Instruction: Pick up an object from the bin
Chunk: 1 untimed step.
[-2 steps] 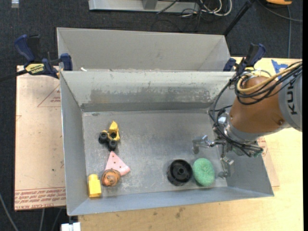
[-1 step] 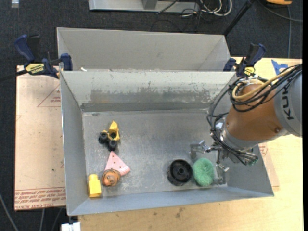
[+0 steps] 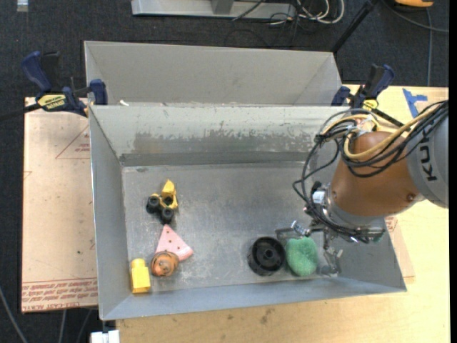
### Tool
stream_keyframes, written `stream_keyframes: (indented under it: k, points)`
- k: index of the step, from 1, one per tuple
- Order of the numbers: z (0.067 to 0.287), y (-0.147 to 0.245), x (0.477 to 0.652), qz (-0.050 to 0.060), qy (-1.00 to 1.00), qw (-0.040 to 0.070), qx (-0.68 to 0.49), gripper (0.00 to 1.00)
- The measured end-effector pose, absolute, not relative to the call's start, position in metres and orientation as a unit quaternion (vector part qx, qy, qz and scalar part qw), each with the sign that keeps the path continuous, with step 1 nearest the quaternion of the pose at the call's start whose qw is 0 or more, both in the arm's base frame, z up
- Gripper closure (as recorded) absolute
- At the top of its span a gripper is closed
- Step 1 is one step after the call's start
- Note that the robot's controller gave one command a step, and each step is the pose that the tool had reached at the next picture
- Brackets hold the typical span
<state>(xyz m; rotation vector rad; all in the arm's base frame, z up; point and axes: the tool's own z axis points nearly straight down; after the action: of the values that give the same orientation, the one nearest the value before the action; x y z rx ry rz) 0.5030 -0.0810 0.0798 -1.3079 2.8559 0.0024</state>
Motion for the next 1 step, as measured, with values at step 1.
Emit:
stream_keyframes:
  k: [1]
  points:
    - [0.0754, -0.0775, 0.5069, 0.001, 0.874, 0.001, -0.486, 0.00]
